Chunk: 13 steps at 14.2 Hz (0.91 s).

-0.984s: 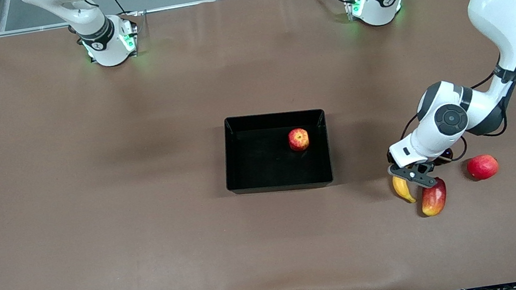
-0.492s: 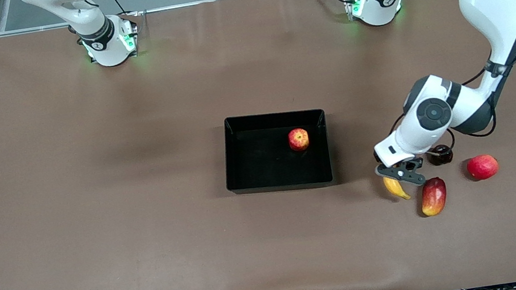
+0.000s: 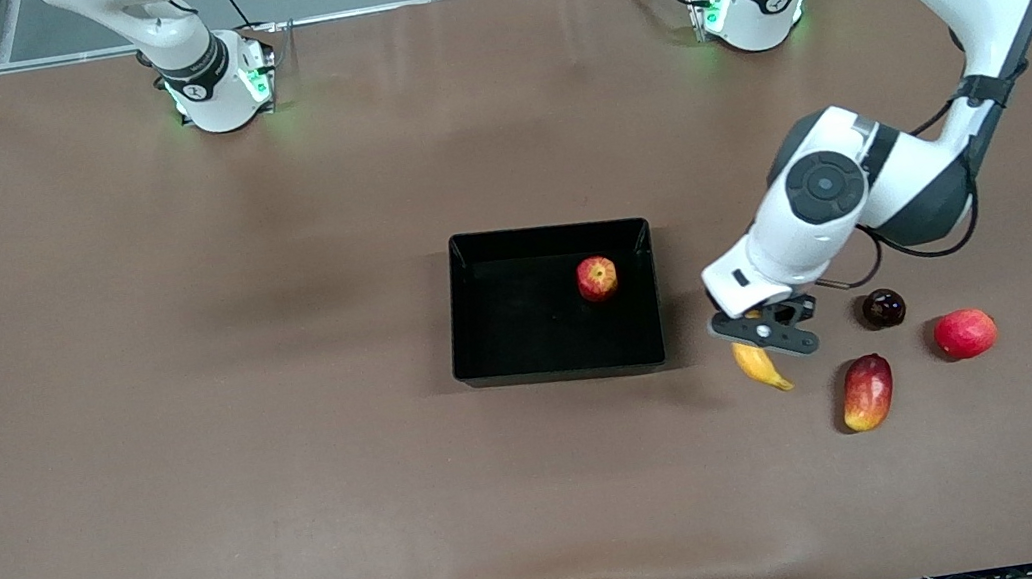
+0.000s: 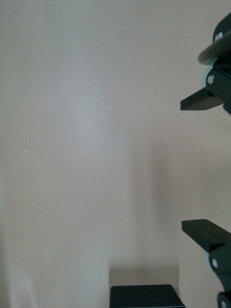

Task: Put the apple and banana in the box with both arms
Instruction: 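Lift the banana with the left gripper and carry it over the box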

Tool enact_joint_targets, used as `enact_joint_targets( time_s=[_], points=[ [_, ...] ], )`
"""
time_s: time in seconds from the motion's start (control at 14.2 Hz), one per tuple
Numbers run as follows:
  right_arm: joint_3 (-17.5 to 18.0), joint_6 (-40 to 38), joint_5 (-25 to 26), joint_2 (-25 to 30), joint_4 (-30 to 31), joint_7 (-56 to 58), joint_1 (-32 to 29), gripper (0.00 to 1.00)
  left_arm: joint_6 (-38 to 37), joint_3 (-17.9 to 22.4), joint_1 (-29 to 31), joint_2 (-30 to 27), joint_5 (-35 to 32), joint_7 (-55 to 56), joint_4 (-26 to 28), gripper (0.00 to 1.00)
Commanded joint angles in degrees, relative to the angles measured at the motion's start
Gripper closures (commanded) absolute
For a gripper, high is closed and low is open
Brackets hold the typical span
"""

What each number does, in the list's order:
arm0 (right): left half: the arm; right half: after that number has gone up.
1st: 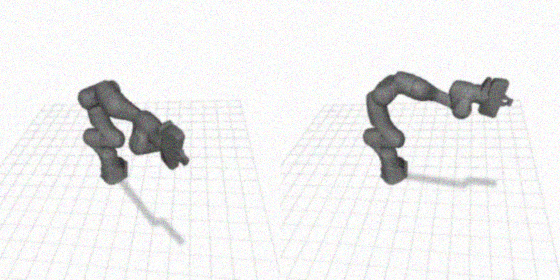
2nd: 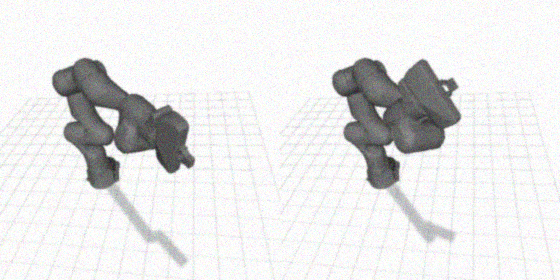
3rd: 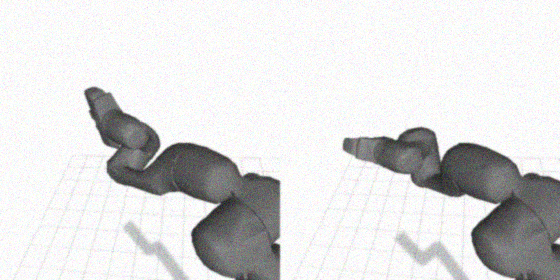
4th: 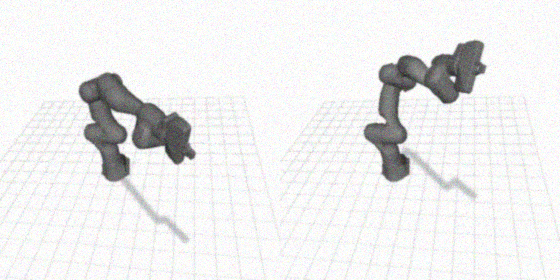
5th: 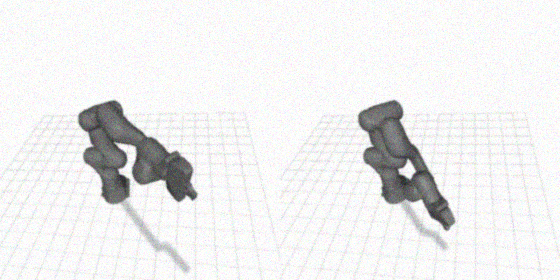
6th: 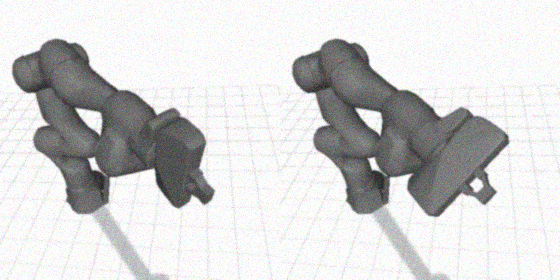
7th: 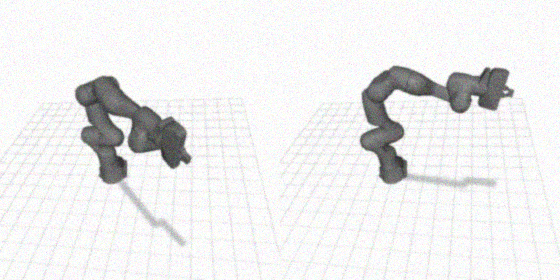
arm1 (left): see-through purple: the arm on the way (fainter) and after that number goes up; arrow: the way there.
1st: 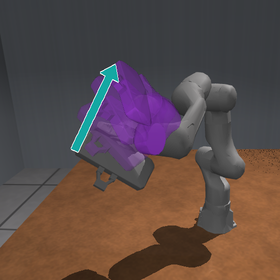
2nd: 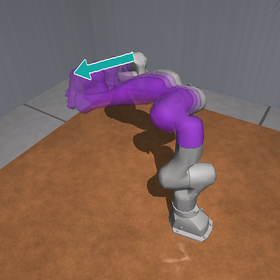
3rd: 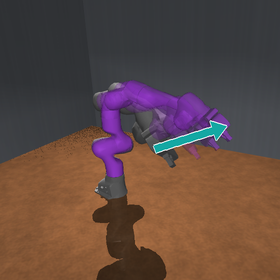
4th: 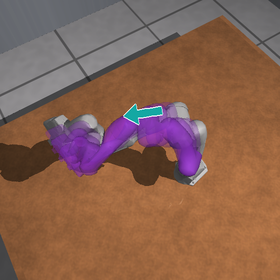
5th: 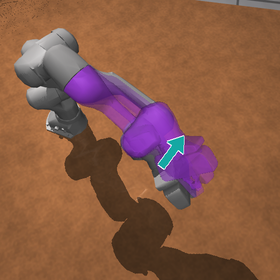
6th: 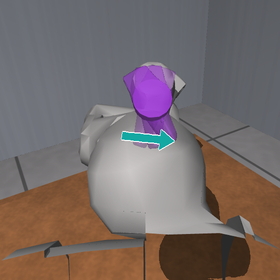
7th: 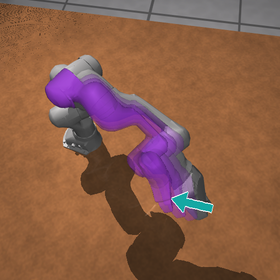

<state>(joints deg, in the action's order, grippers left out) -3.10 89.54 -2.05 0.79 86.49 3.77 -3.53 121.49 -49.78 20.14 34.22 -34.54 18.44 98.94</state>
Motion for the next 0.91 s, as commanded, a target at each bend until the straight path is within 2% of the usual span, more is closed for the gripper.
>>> enact_joint_targets(
  time_s=[0.0, 0.49, 0.63, 0.84],
  points=[
    [0.7, -1.8, 0.9, -0.1, -0.8, -0.3, -0.9, 0.00, -1.5, 0.0, -3.9, -0.1, 0.8, 3.8, -2.2, 1.00],
    [0.7, -2.1, 0.8, -0.3, -0.4, -0.3, -2.2, 0.00, -1.6, 0.6, -16.4, 2.8, 3.7, 16.2, -9.1, 1.00],
    [0.7, -1.9, 1.0, -0.4, -0.5, -0.2, -2.2, 0.00, -1.6, 3.4, -21.3, 3.5, 3.8, 20.5, -10.9, 1.00],
    [0.8, -2.0, 1.3, -0.2, -0.5, -0.2, -2.5, 0.00, -1.6, 9.9, -31.3, 5.0, 4.0, 26.8, -14.8, 1.00]
  ],
)
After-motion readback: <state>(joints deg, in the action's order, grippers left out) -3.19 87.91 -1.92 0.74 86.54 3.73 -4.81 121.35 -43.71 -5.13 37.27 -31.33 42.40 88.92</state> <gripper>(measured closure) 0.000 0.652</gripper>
